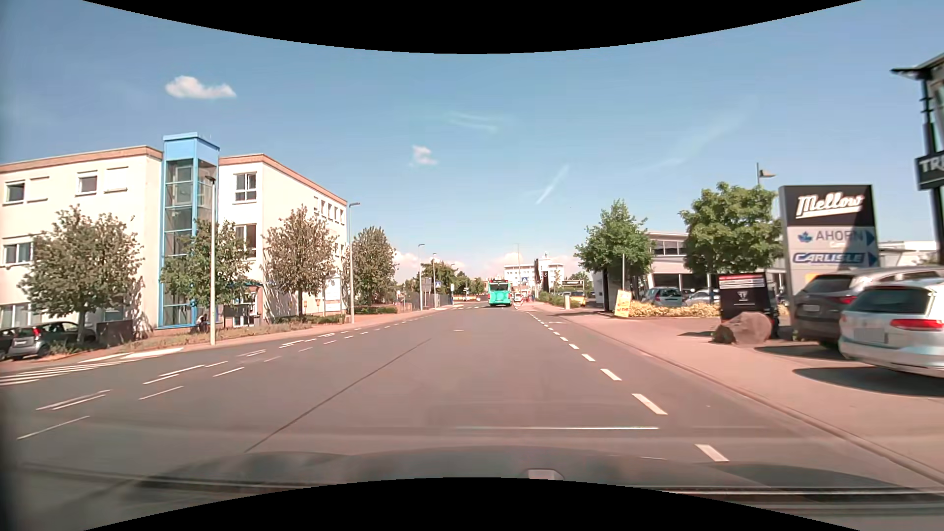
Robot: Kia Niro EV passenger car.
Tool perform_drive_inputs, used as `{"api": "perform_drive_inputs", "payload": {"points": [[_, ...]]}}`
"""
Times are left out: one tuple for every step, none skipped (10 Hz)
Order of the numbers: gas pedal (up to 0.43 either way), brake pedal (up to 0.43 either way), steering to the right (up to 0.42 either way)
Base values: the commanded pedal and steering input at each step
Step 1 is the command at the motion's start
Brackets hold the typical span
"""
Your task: Follow the waypoints while adhering to traffic rules and regulations
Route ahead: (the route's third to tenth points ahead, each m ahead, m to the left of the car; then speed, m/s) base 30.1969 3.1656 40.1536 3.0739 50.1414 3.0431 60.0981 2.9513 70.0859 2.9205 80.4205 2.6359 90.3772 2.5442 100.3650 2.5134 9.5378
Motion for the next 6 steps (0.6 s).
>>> {"api": "perform_drive_inputs", "payload": {"points": [[0.0, 0.0, -0.01], [0.0, 0.0, -0.01], [0.0, 0.0, -0.01], [0.0, 0.0, -0.01], [0.0, 0.0, -0.01], [0.0, 0.0, -0.01]]}}
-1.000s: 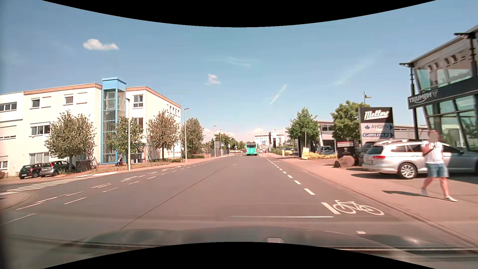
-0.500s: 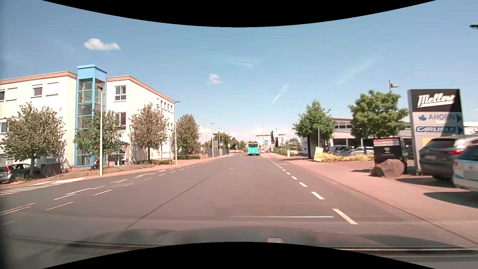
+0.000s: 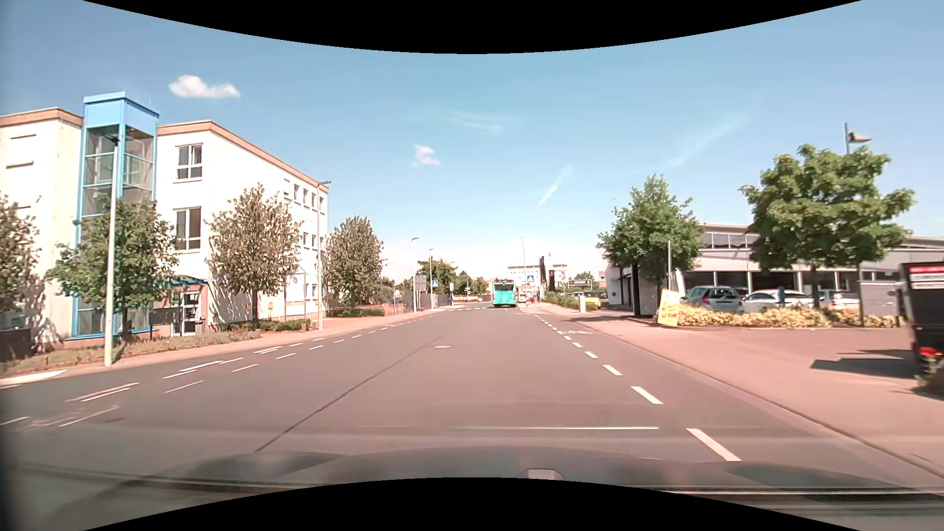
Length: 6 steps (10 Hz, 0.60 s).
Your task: Follow the waypoints while adhering to traffic rules and regulations
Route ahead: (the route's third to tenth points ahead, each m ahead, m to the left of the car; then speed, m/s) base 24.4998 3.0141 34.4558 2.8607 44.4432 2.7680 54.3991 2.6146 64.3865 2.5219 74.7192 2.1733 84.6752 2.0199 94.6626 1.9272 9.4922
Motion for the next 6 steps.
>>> {"api": "perform_drive_inputs", "payload": {"points": [[0.0, 0.0, -0.01], [0.0, 0.0, -0.01], [0.0, 0.0, -0.01], [0.0, 0.0, -0.01], [0.0, 0.0, -0.01], [0.0, 0.0, -0.01]]}}
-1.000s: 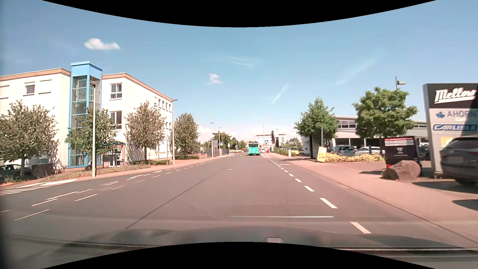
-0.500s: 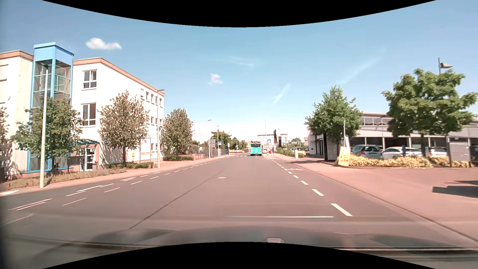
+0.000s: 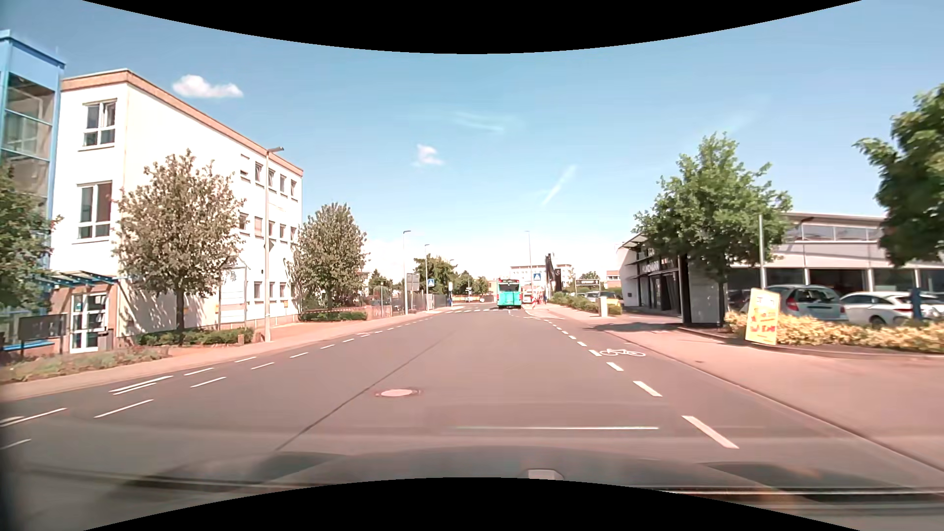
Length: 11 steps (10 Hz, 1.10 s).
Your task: Follow the waypoints while adhering to traffic rules and regulations
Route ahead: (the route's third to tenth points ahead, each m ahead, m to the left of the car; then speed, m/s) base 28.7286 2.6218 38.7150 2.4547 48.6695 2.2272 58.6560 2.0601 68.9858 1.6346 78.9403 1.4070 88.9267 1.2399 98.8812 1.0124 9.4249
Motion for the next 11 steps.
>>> {"api": "perform_drive_inputs", "payload": {"points": [[0.0, 0.0, -0.01], [0.0, 0.0, -0.01], [0.0, 0.0, -0.01], [0.0, 0.012, -0.01], [0.0, 0.03, -0.01], [0.0, 0.043, -0.011], [0.0, 0.049, -0.011], [0.0, 0.061, -0.011], [0.0, 0.067, -0.011], [0.0, 0.073, -0.011], [0.0, 0.085, -0.011]]}}
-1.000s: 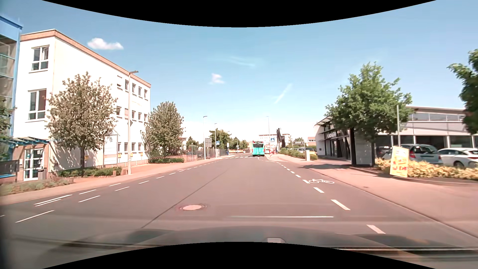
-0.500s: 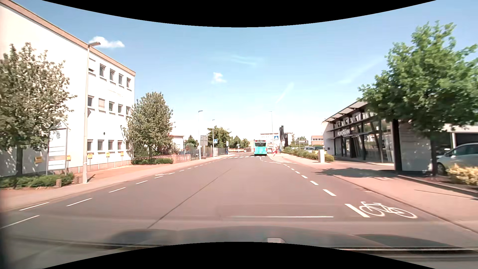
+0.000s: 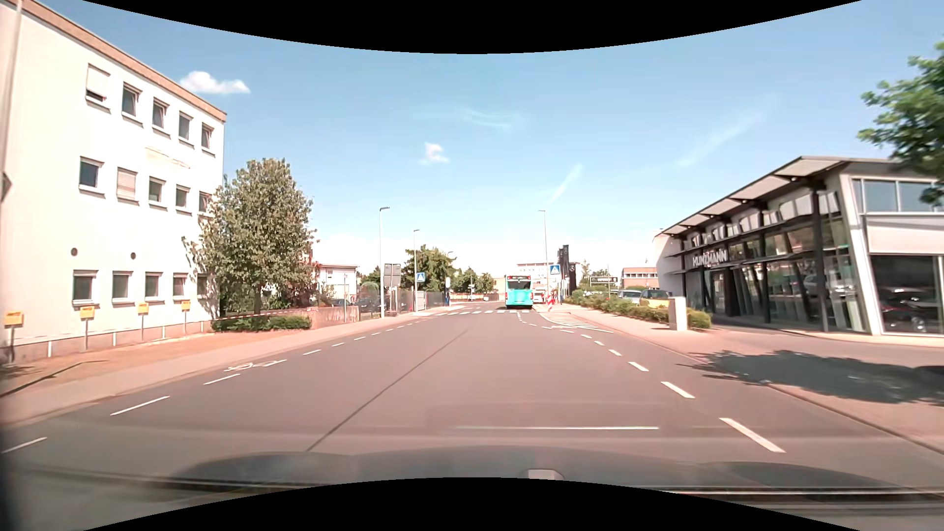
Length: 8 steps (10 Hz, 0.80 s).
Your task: Follow the waypoints while adhering to traffic rules and regulations
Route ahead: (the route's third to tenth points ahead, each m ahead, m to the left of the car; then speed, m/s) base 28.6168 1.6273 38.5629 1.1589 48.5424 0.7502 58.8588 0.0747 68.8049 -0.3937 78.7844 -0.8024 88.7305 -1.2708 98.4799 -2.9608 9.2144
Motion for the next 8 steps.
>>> {"api": "perform_drive_inputs", "payload": {"points": [[0.0, 0.104, -0.012], [0.0, 0.116, -0.012], [0.0, 0.116, -0.012], [0.0, 0.122, -0.011], [0.0, 0.128, -0.011], [0.0, 0.134, -0.011], [0.0, 0.14, -0.012], [0.0, 0.146, -0.011]]}}
